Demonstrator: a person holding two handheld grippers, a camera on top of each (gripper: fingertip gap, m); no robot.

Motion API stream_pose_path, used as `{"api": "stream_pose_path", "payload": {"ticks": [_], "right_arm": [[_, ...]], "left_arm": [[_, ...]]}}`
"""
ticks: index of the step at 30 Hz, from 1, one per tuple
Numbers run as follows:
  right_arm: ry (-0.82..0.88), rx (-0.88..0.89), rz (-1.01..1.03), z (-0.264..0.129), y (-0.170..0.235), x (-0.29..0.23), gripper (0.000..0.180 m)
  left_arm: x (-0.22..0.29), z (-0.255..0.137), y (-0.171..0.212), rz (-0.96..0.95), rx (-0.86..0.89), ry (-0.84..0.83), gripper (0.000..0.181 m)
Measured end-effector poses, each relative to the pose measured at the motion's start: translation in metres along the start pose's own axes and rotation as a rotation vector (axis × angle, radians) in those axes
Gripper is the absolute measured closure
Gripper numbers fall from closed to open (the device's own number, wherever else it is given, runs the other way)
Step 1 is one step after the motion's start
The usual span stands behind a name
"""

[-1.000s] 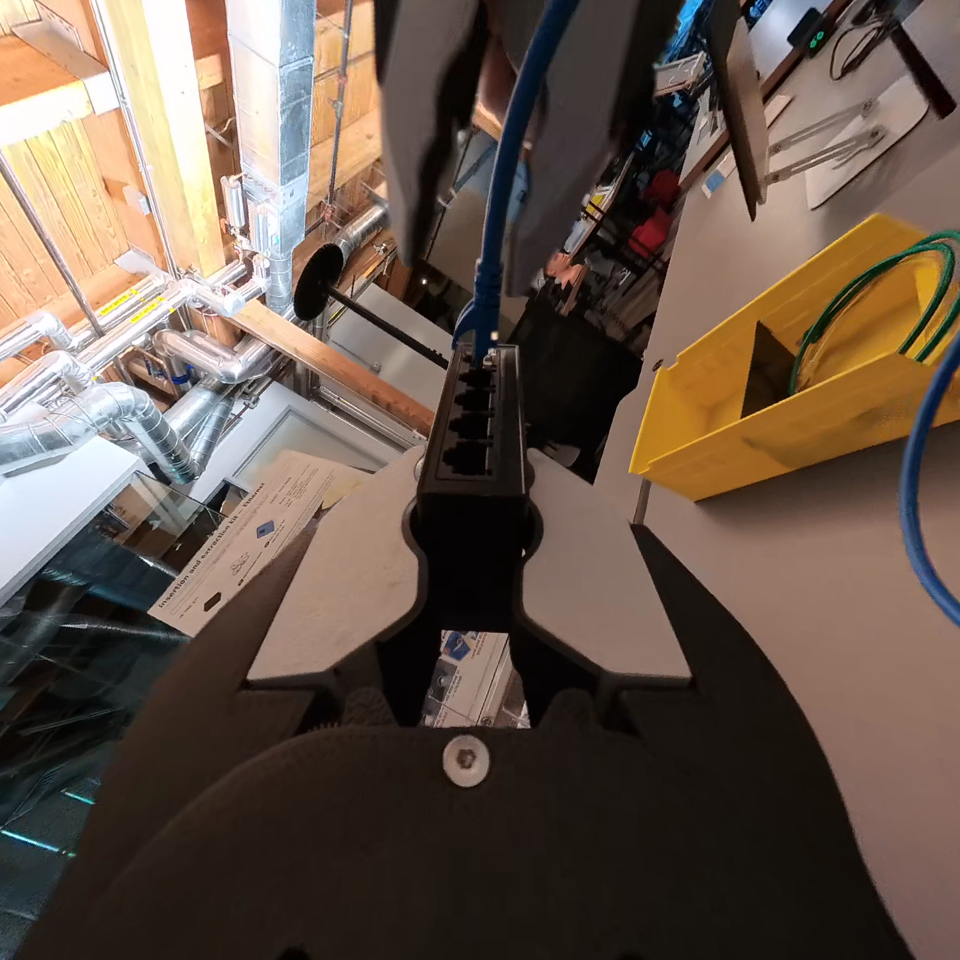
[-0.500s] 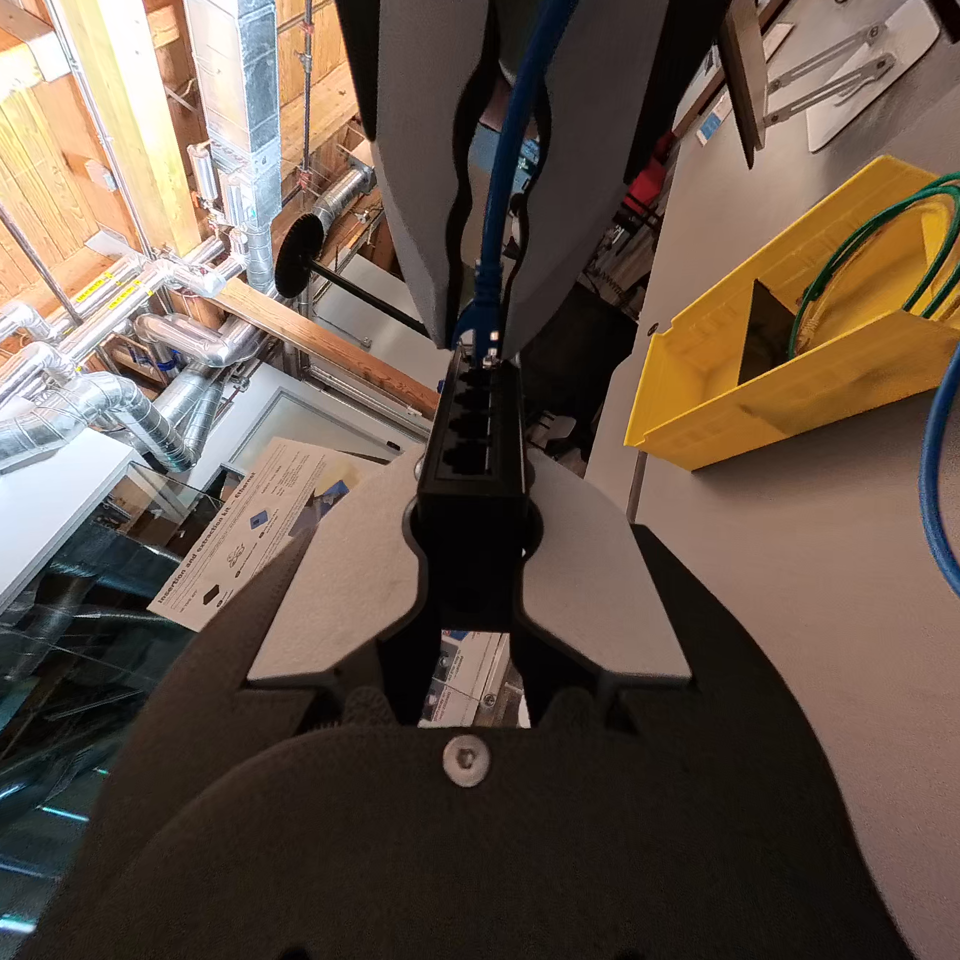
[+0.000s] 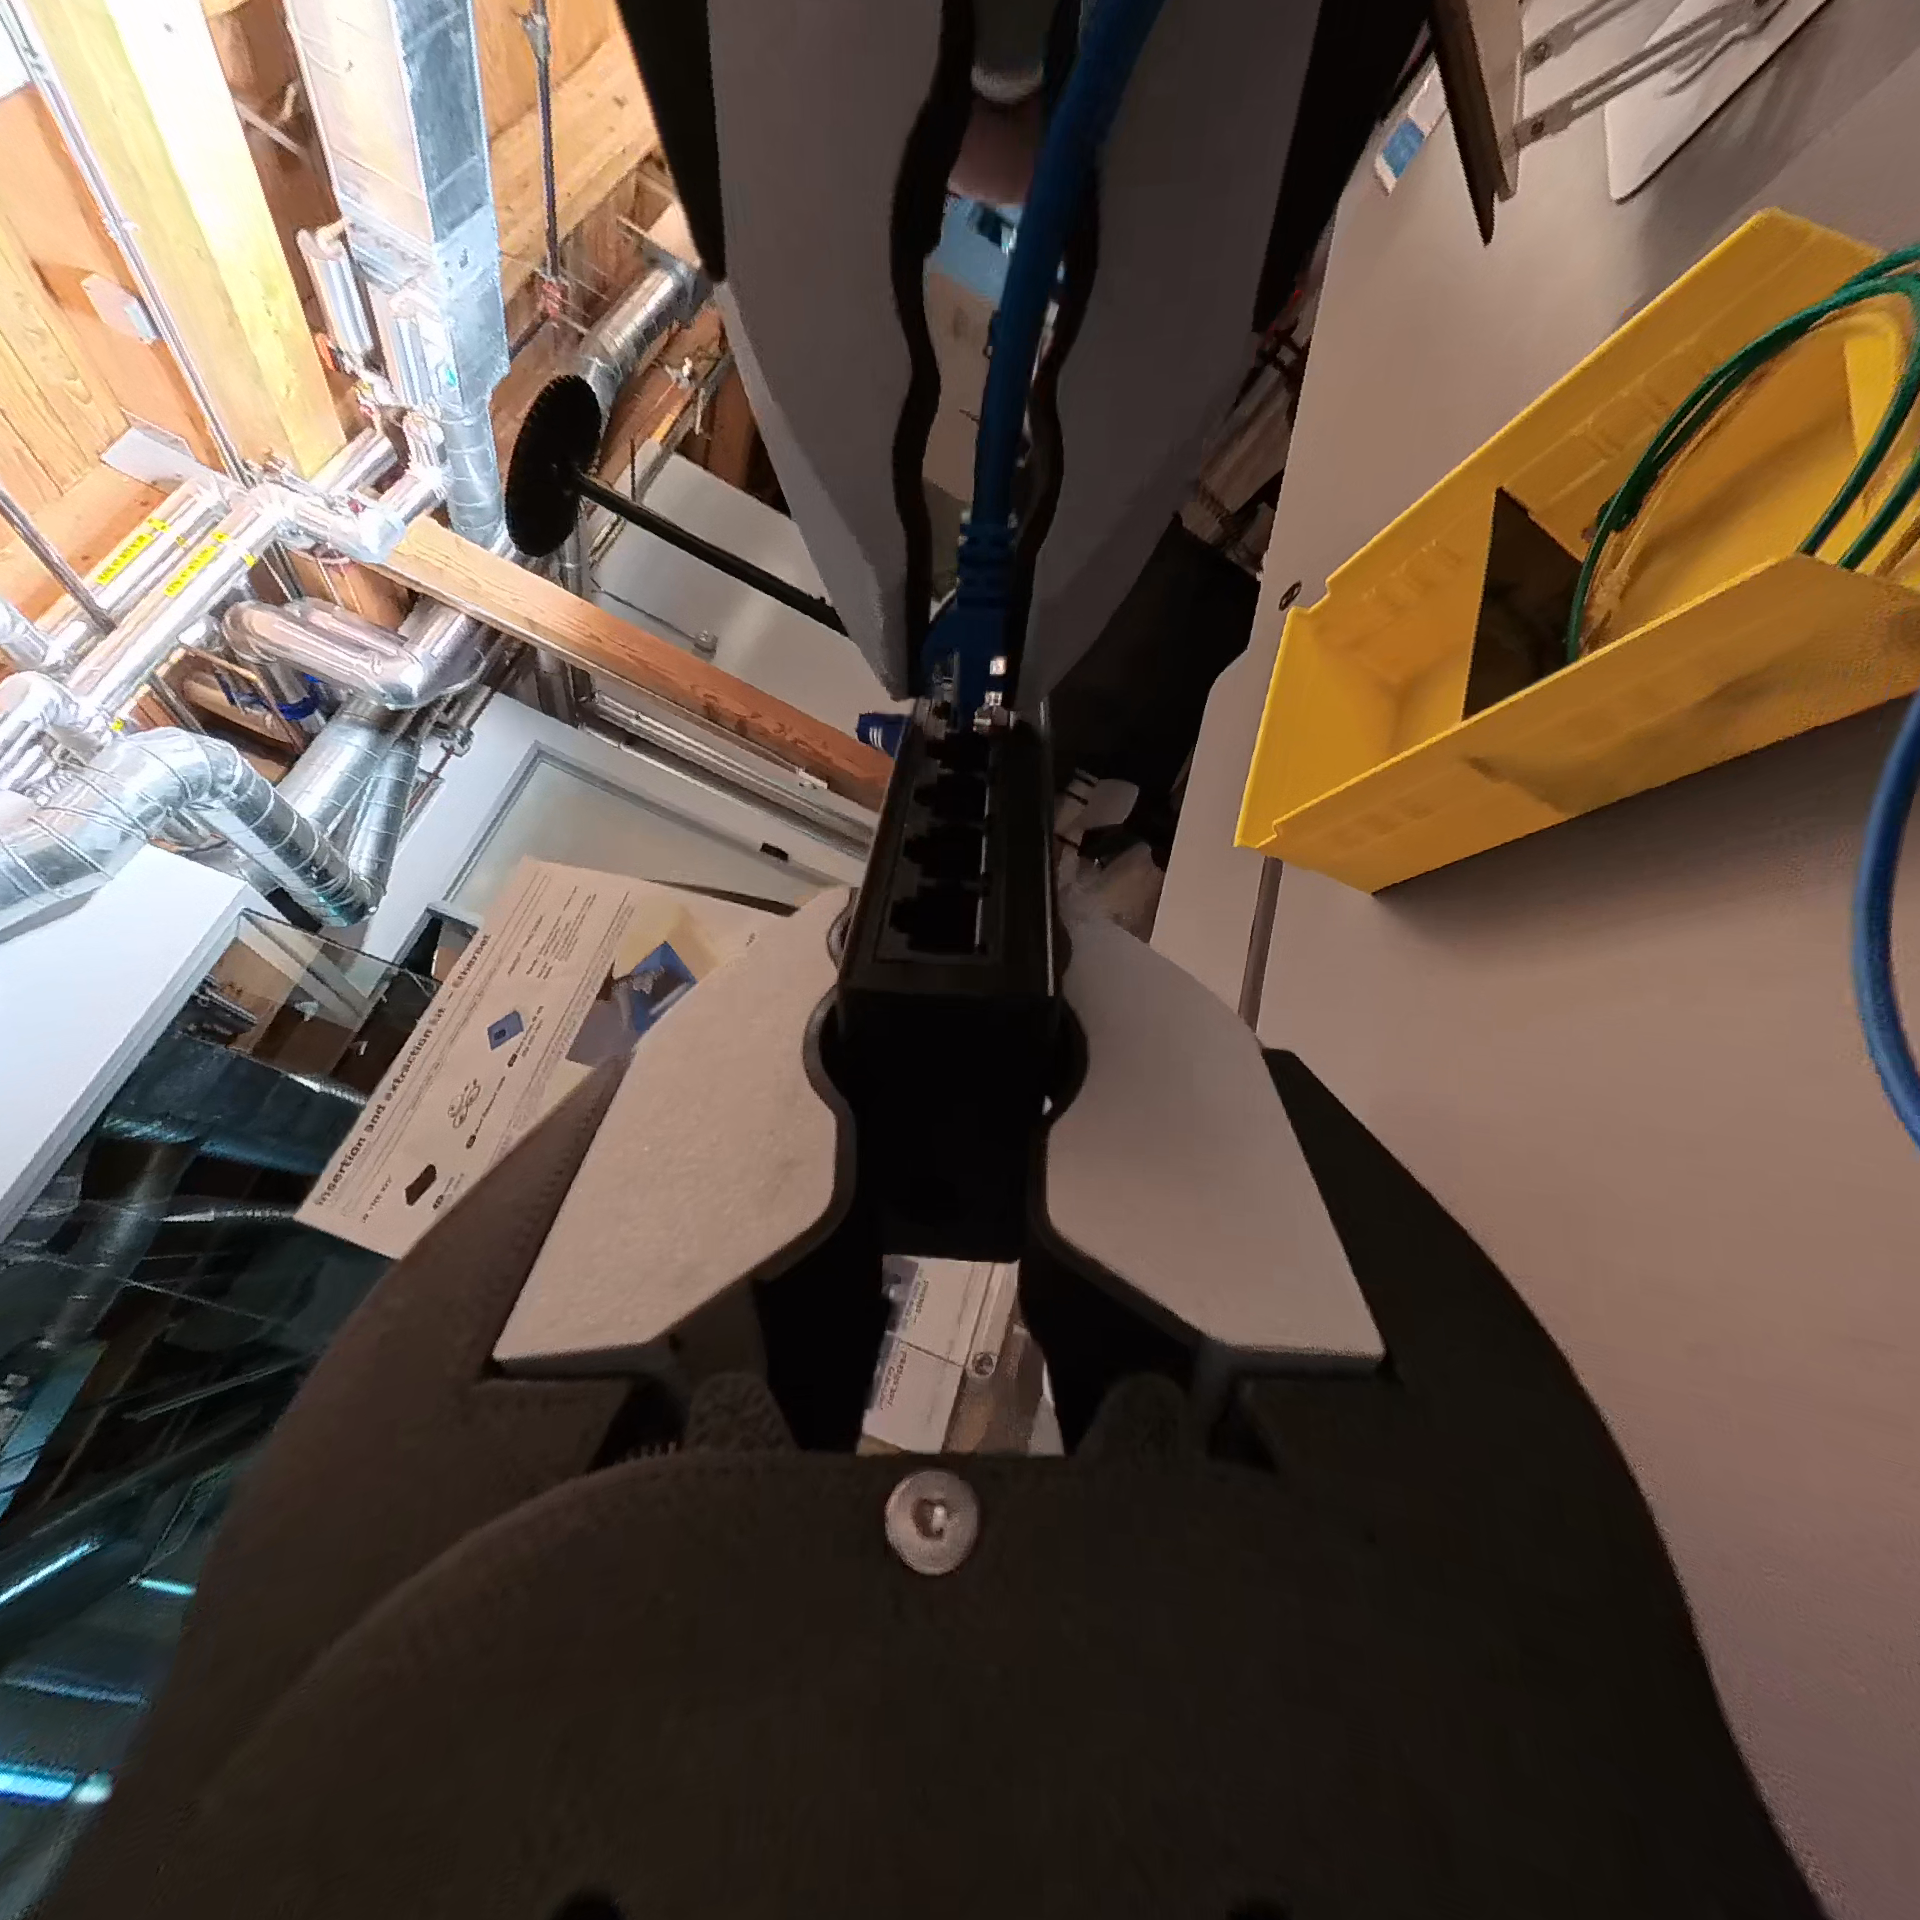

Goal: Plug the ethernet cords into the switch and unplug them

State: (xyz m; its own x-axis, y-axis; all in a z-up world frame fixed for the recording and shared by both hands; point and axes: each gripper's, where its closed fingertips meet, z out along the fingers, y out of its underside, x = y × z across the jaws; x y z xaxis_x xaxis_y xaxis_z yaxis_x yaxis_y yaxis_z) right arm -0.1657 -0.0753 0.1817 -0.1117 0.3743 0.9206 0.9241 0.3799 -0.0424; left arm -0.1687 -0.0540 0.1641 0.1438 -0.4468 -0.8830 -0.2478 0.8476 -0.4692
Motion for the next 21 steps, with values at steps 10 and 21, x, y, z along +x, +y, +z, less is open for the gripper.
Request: {"api": "stream_pose_path", "payload": {"ticks": [10, 21], "right_arm": [[-0.265, -0.108, 0.136, -0.002, 0.035, -0.017, 0.164], [-0.414, -0.153, 0.221, 0.004, 0.049, -0.021, 0.164]], "left_arm": [[0.011, 0.032, 0.008, 0.015, -0.074, 0.011, 0.151], [0.015, 0.046, 0.018, -0.049, -0.069, 0.032, 0.151]]}}
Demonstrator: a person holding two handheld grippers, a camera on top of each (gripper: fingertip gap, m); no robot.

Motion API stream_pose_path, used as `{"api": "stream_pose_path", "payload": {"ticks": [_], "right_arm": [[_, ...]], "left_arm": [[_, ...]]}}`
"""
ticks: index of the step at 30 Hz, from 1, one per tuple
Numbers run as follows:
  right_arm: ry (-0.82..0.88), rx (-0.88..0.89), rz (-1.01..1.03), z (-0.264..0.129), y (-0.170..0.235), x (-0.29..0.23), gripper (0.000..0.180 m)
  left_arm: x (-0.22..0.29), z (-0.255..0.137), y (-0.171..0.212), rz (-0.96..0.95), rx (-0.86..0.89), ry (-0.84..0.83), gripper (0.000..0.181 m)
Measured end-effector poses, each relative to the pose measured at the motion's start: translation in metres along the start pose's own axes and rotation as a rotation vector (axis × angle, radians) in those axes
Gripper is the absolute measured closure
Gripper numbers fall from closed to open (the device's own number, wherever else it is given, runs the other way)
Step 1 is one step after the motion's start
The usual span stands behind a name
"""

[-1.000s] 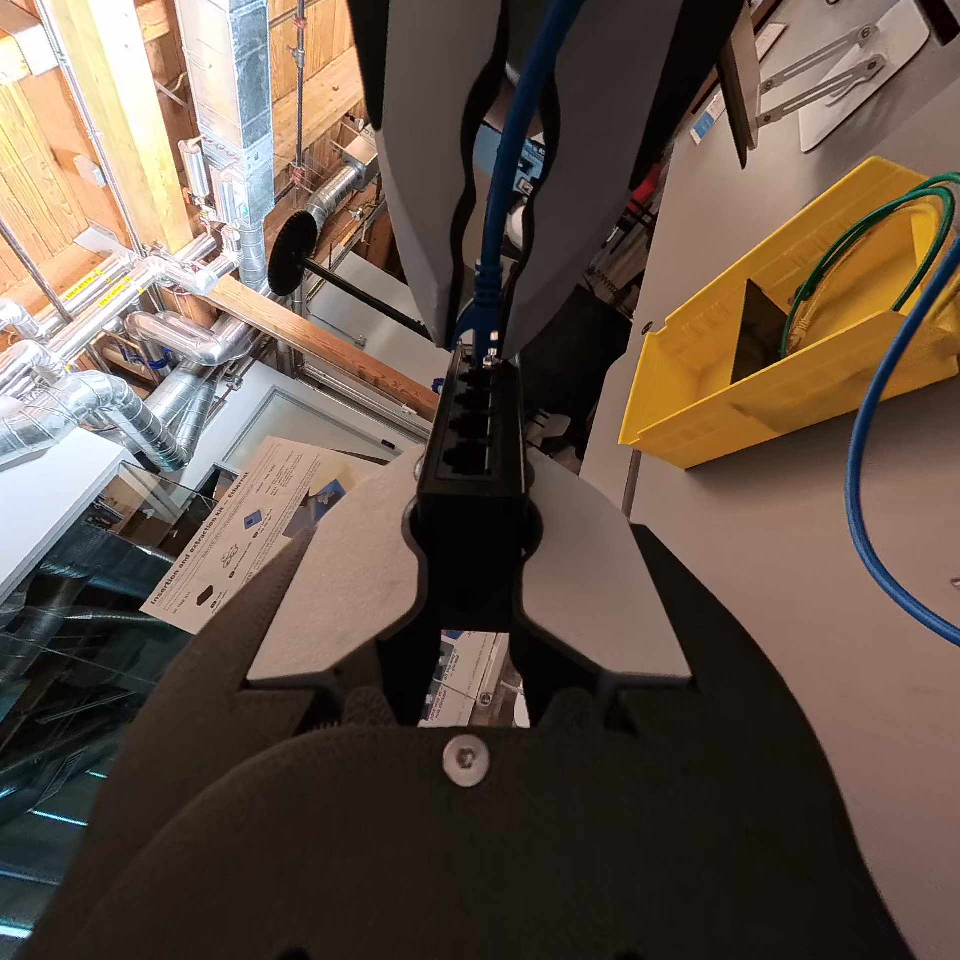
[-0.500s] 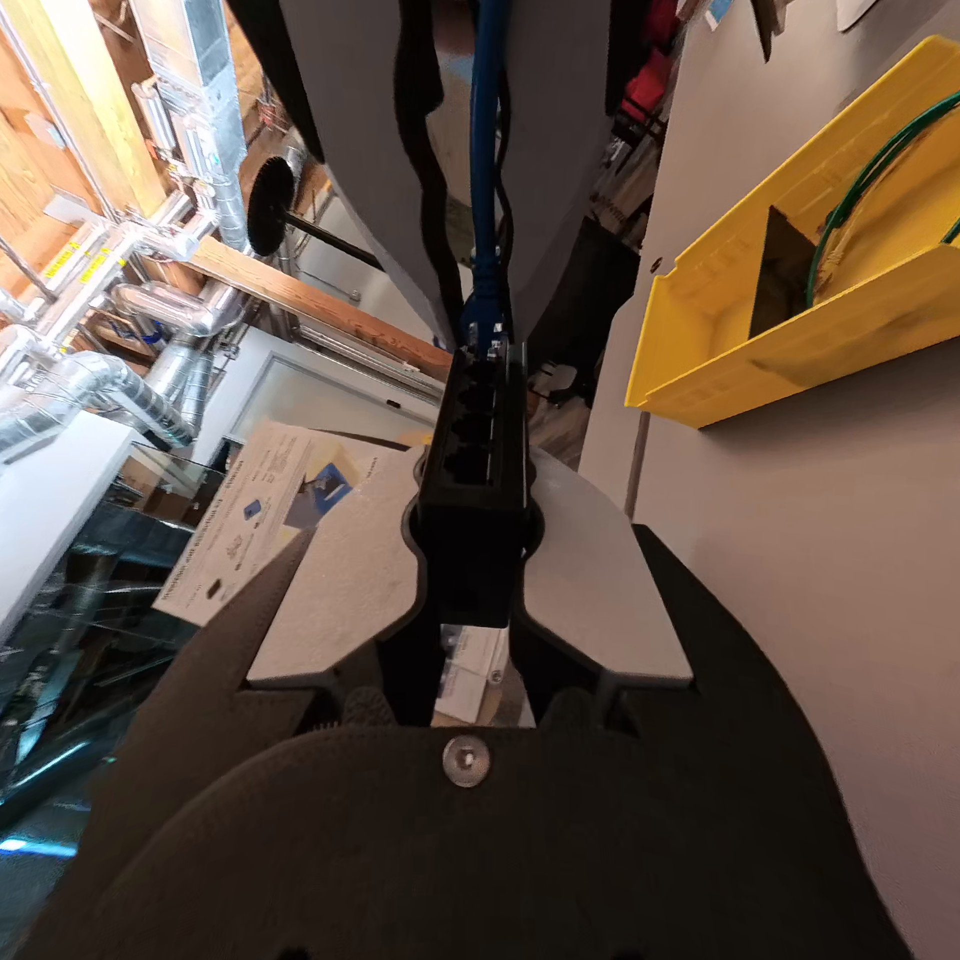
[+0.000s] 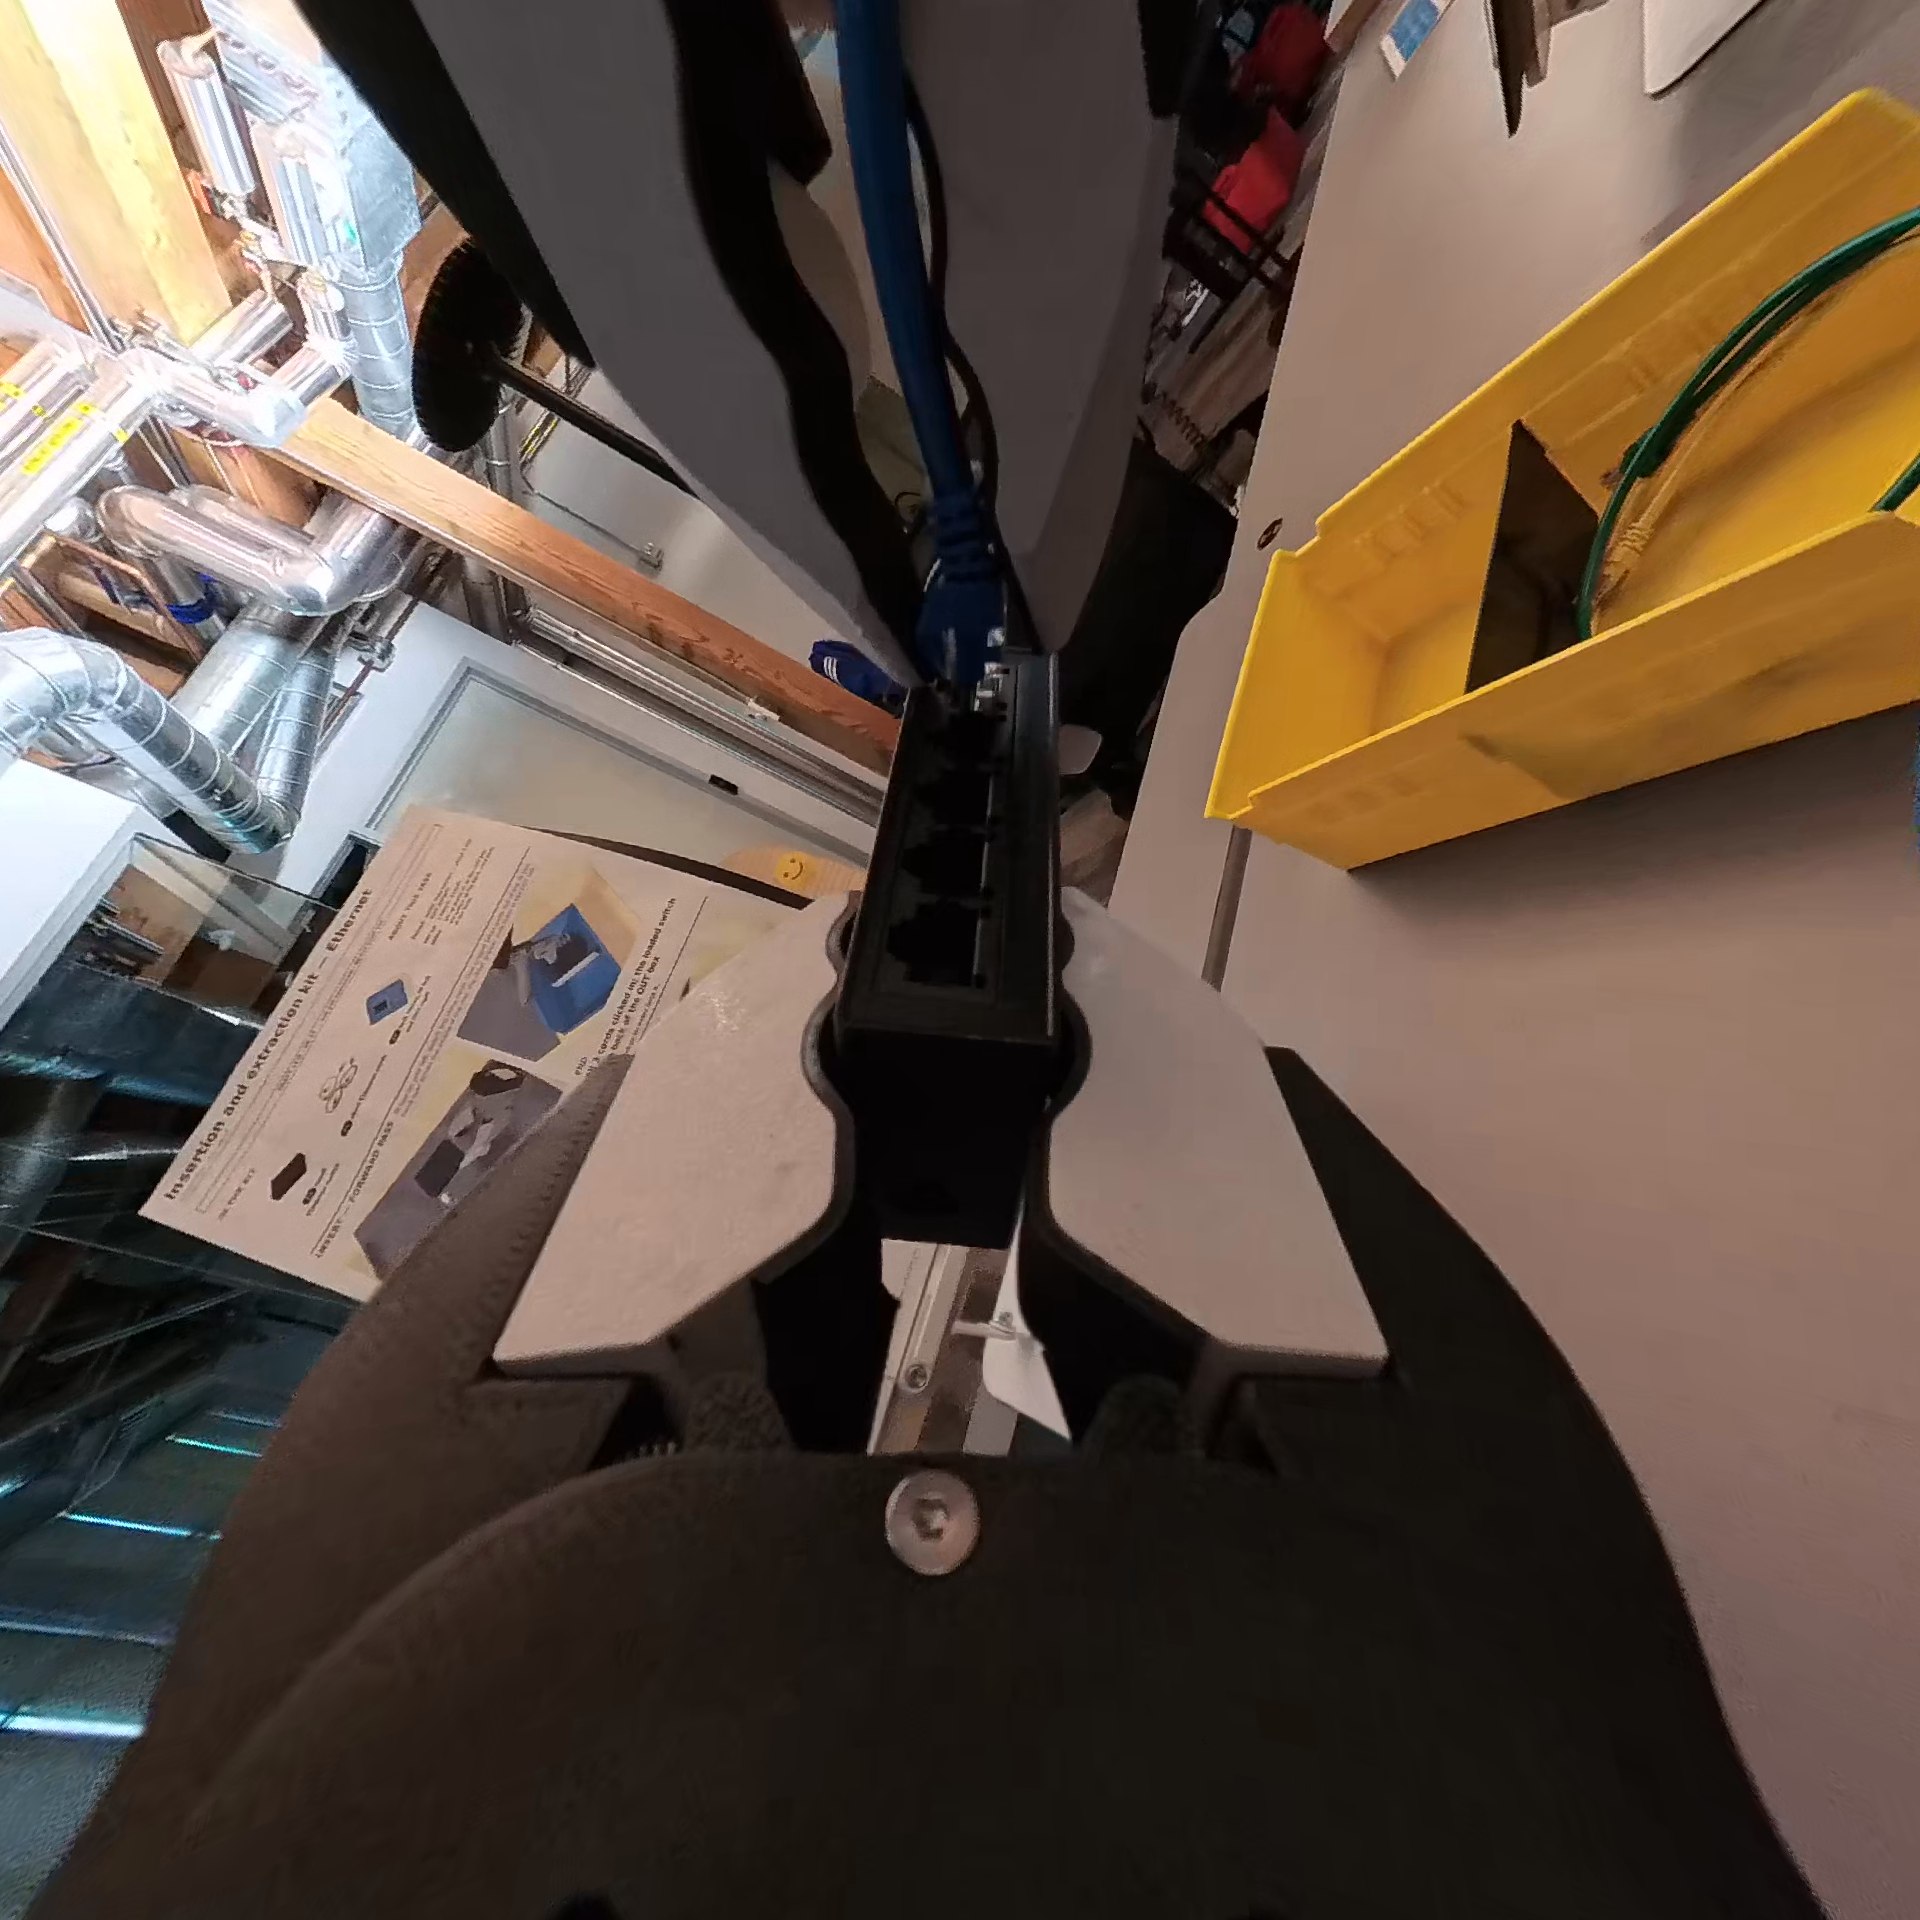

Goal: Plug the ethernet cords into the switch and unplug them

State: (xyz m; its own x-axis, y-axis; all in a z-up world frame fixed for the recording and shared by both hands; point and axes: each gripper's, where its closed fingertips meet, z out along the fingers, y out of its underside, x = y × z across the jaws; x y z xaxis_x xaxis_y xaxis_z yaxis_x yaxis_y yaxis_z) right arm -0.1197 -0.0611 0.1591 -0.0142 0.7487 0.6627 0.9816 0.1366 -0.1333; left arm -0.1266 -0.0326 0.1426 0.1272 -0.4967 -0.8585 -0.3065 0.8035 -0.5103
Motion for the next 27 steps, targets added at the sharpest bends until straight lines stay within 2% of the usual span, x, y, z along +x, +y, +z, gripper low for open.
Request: {"api": "stream_pose_path", "payload": {"ticks": [5, 16, 24, 25, 26, 27], "right_arm": [[-0.044, -0.061, 0.010, 0.007, 0.009, -0.003, 0.164], [-0.185, -0.016, 0.162, 0.009, 0.022, -0.017, 0.162], [-0.170, 0.009, 0.156, 0.006, 0.021, -0.017, 0.162], [-0.178, 0.017, 0.158, 0.004, 0.020, -0.019, 0.162], [-0.259, 0.044, 0.138, -0.001, 0.015, -0.032, 0.164], [-0.436, 0.106, 0.196, -0.005, -0.003, -0.062, 0.165]], "left_arm": [[0.006, 0.008, 0.006, 0.003, -0.022, 0.023, 0.151], [0.019, 0.021, 0.005, 0.015, -0.009, 0.063, 0.151], [0.020, 0.023, 0.003, -0.044, 0.025, 0.092, 0.150], [0.014, 0.024, 0.007, -0.053, 0.001, 0.050, 0.150], [-0.008, 0.024, 0.028, -0.069, -0.124, -0.093, 0.153], [-0.031, 0.018, 0.063, -0.064, -0.278, -0.226, 0.152]]}}
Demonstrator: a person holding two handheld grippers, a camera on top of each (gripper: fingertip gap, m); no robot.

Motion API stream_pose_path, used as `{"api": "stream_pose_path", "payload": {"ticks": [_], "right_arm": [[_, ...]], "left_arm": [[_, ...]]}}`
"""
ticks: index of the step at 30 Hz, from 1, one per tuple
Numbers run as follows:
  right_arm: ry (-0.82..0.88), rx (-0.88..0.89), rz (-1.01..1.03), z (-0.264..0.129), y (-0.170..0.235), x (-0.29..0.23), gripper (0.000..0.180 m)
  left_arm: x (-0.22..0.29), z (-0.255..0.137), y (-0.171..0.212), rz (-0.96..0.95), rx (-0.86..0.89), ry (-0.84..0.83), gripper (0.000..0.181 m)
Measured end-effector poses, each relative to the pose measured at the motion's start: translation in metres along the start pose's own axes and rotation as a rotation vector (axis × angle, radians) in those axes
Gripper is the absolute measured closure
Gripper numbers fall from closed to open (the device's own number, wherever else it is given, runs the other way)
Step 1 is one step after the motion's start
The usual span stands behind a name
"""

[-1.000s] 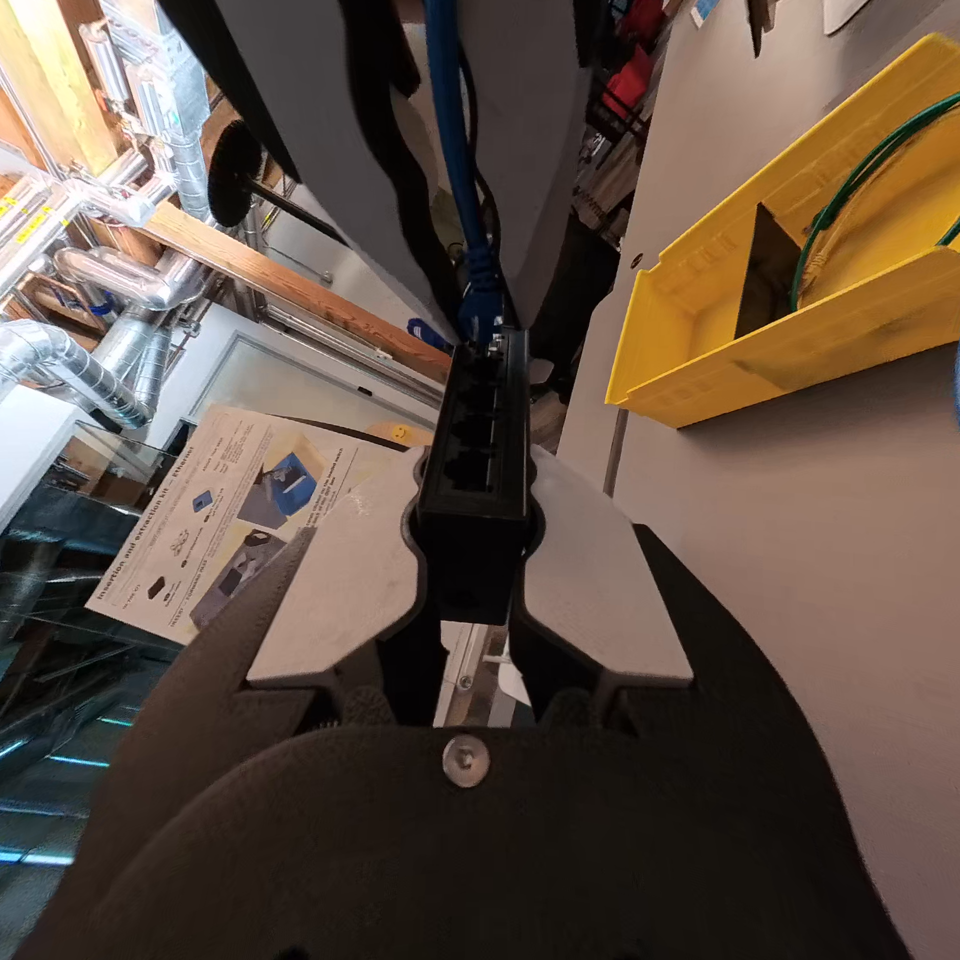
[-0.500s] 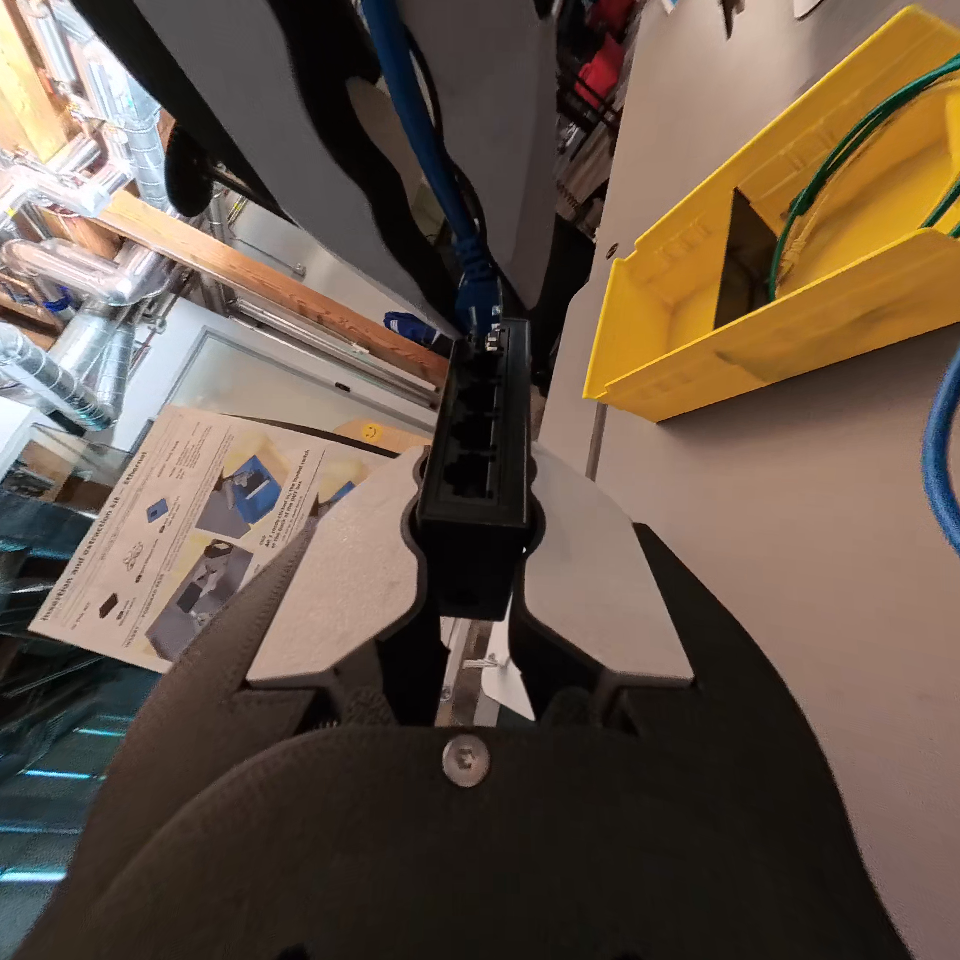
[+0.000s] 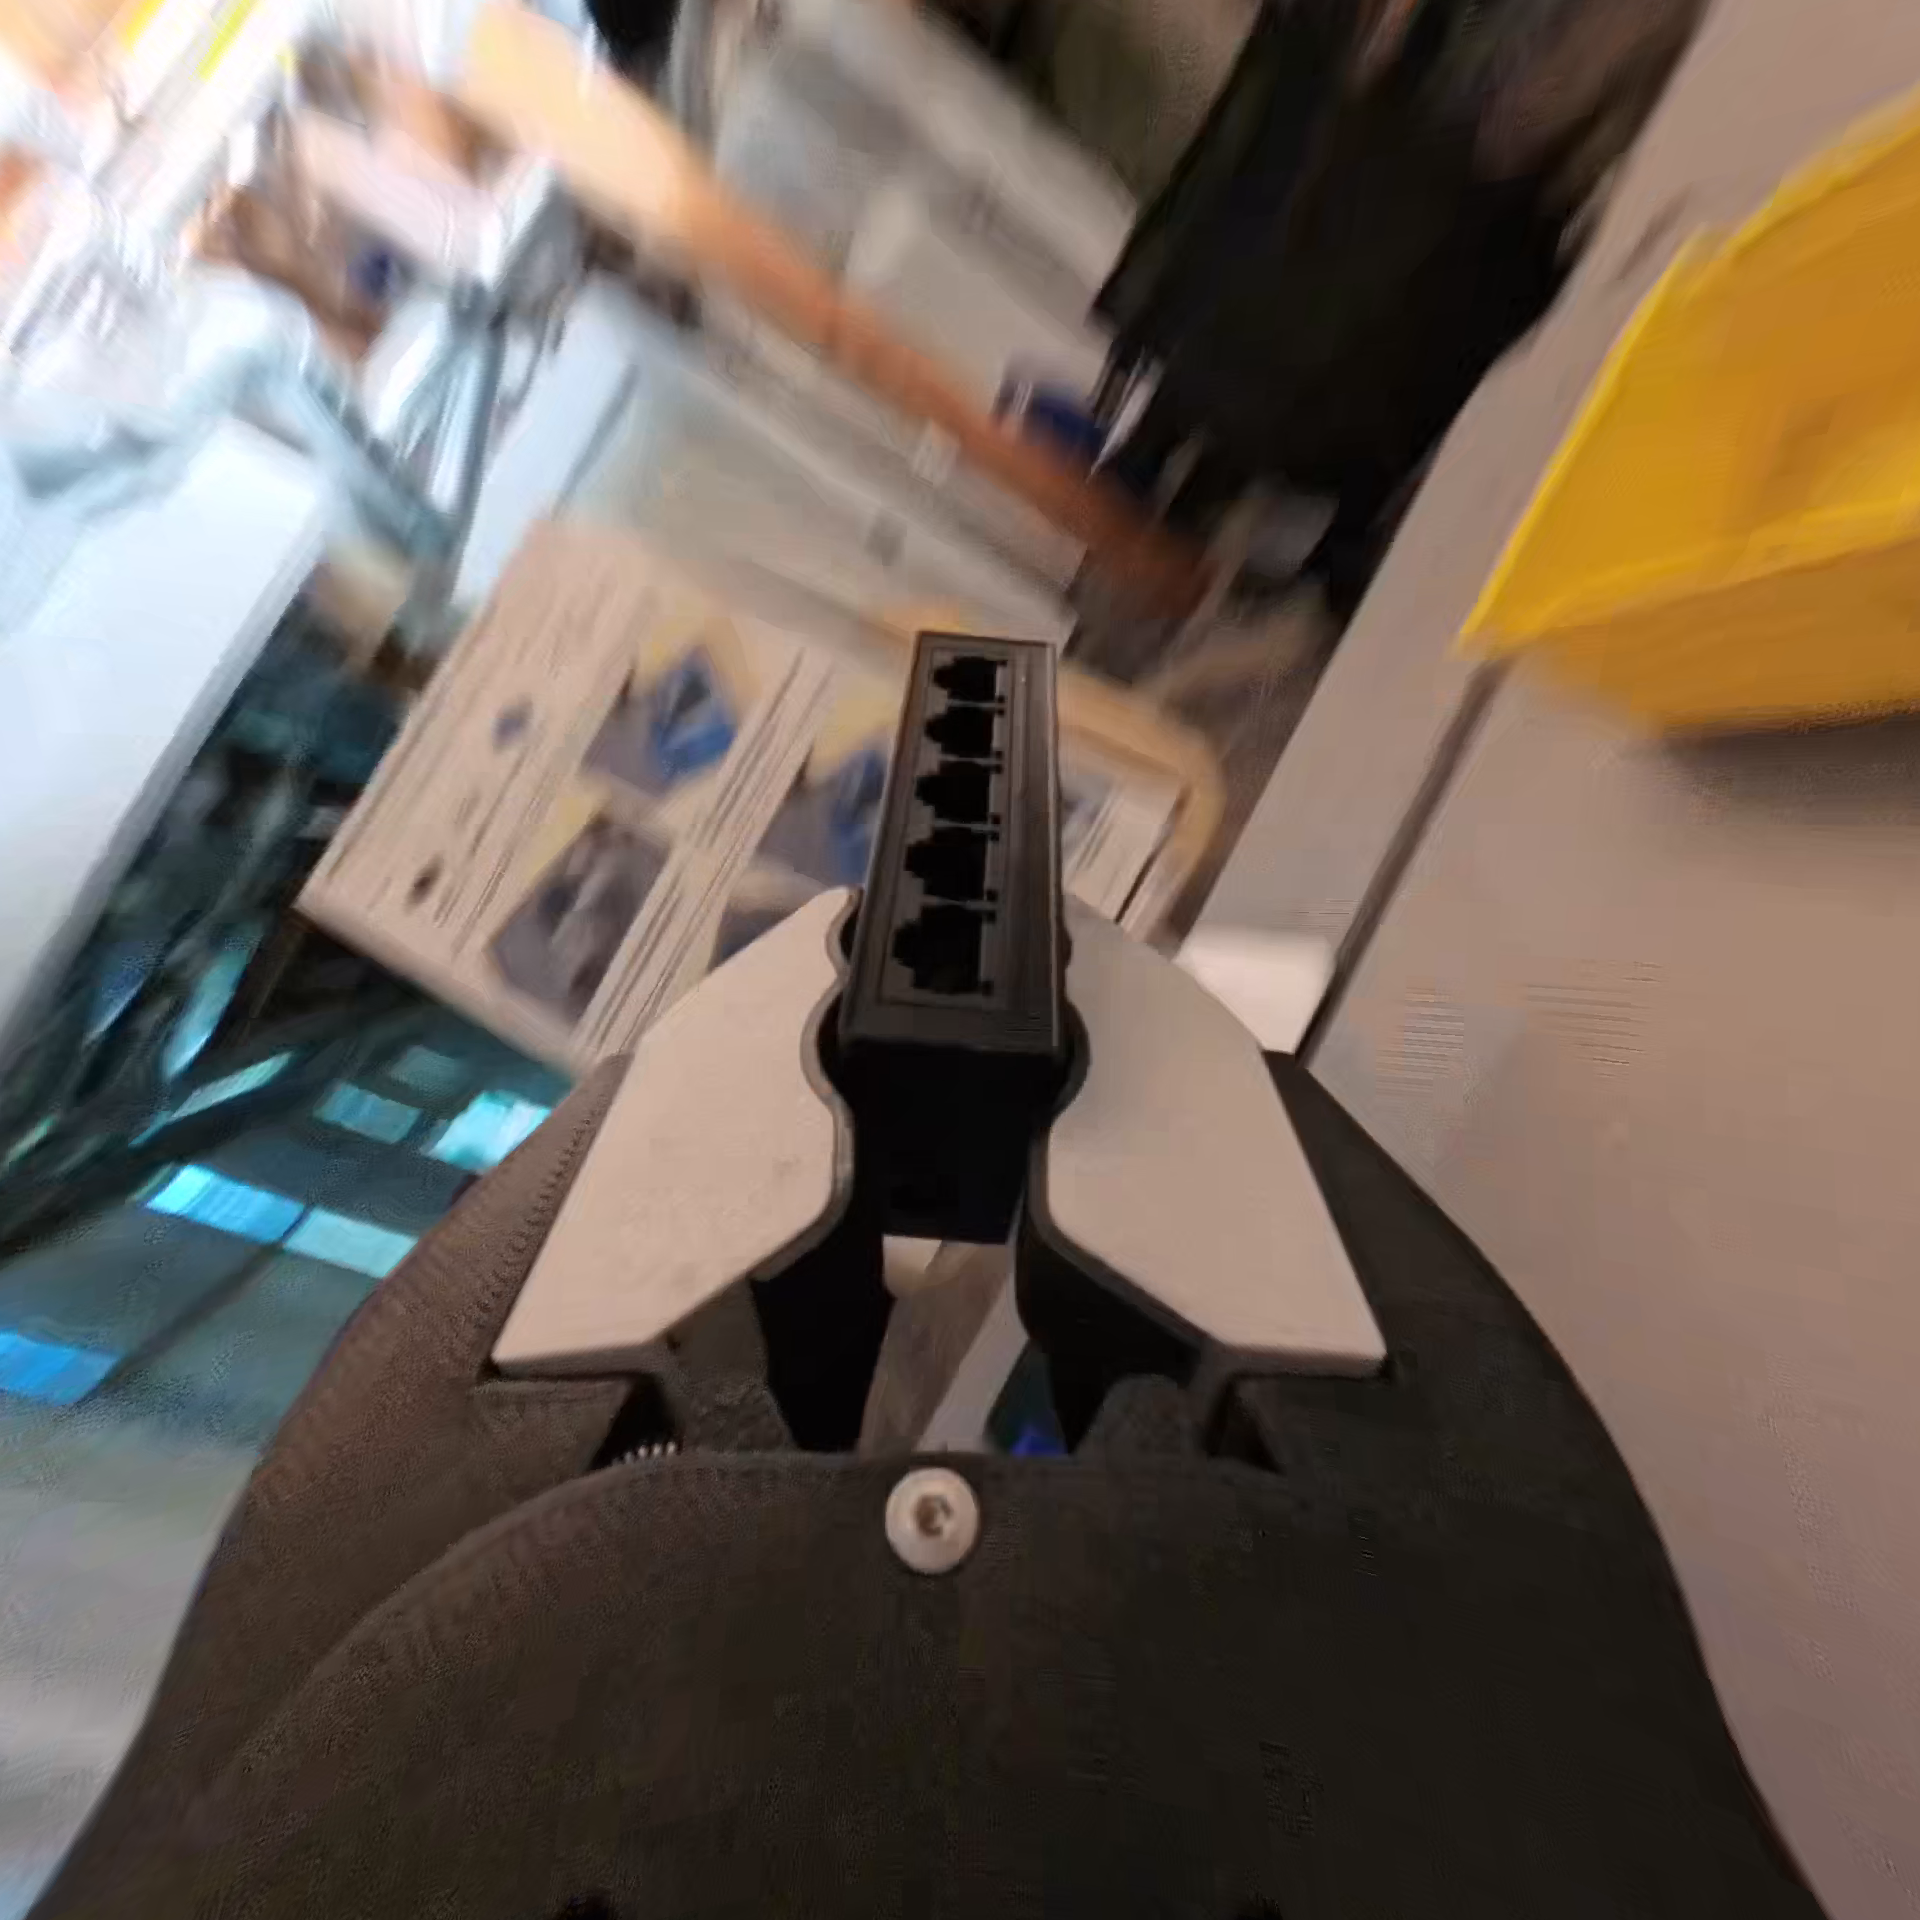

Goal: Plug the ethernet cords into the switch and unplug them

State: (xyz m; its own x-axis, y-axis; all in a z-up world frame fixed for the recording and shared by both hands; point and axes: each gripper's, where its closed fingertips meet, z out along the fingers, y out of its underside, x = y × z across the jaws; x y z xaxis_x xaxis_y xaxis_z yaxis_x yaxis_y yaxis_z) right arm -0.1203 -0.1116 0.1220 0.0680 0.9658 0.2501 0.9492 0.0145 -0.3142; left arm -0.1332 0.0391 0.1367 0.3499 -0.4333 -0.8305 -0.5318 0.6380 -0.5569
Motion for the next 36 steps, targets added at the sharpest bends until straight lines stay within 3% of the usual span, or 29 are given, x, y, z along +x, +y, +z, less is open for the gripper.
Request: {"api": "stream_pose_path", "payload": {"ticks": [1, 2, 5, 7, 9, 11, 13, 20, 25, 30, 36], "right_arm": [[0.006, -0.120, -0.051, 0.013, 0.017, -0.007, 0.164], [0.175, -0.265, -0.124, 0.011, 0.043, 0.018, 0.163], [0.296, 0.037, 0.030, -0.023, 0.019, 0.041, 0.164], [0.388, 0.112, 0.012, -0.041, 0.019, 0.047, 0.164], [0.493, 0.000, 0.084, -0.053, 0.060, 0.063, 0.164], [0.623, -0.258, 0.229, -0.077, 0.127, 0.081, 0.164], [0.663, -0.363, 0.349, -0.103, 0.166, 0.084, 0.164], [0.844, -0.300, 0.518, -0.226, 0.172, 0.104, 0.164], [0.909, -0.457, 0.648, -0.287, 0.209, 0.095, 0.164], [0.912, -0.518, 0.678, -0.291, 0.226, 0.084, 0.164], [0.802, -0.644, 0.670, -0.242, 0.266, 0.068, 0.164]], "left_arm": [[-0.008, -0.001, 0.016, -0.053, -0.016, 0.021, 0.152], [-0.013, -0.012, 0.009, -0.150, 0.070, 0.079, 0.152], [-0.028, -0.050, -0.027, -0.261, 0.296, 0.117, 0.153], [-0.030, -0.061, -0.034, -0.303, 0.352, 0.144, 0.152], [-0.035, -0.069, -0.037, -0.382, 0.399, 0.183, 0.152], [-0.035, -0.076, -0.038, -0.462, 0.437, 0.269, 0.151], [-0.043, -0.080, -0.037, -0.515, 0.476, 0.272, 0.151], [-0.054, -0.095, -0.031, -0.590, 0.509, 0.314, 0.151], [-0.057, -0.098, -0.028, -0.582, 0.499, 0.307, 0.152], [-0.054, -0.097, -0.028, -0.569, 0.485, 0.317, 0.151], [-0.049, -0.095, -0.029, -0.549, 0.469, 0.328, 0.152]]}}
